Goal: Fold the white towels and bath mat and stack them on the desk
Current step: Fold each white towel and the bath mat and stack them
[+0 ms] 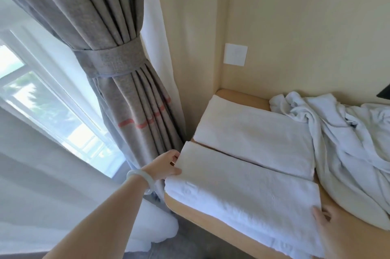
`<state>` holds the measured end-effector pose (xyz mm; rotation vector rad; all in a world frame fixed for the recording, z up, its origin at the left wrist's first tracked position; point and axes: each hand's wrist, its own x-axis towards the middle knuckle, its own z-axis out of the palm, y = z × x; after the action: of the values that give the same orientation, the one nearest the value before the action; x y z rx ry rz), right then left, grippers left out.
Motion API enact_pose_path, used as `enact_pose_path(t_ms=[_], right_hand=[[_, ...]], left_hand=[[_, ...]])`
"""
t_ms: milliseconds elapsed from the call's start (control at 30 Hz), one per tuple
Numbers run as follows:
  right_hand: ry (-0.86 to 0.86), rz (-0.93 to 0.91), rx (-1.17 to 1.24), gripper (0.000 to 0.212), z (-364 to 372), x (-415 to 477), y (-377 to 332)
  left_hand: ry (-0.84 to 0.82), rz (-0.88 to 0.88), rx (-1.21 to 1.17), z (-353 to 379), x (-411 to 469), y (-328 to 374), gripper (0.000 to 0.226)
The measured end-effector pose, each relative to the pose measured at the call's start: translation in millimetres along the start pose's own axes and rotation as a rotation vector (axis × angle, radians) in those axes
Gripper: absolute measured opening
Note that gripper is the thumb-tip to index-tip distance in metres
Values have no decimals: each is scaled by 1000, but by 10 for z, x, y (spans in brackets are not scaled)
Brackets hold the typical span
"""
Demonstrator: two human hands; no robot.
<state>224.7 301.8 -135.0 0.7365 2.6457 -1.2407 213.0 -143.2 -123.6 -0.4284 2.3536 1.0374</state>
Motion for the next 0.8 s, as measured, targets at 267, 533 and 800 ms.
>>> enact_pose_path(t_ms=[267,533,800], right_hand=[[-18,261,-23,45,305,-284,39],[74,145,-47,22,309,-479,55],[87,69,-16,23,363,-542,174]], left_hand=[[119,-27,-22,191,-3,-135,31],[126,42,-34,175,-12,-194,52],[176,71,-153,296,-40,-281,59]])
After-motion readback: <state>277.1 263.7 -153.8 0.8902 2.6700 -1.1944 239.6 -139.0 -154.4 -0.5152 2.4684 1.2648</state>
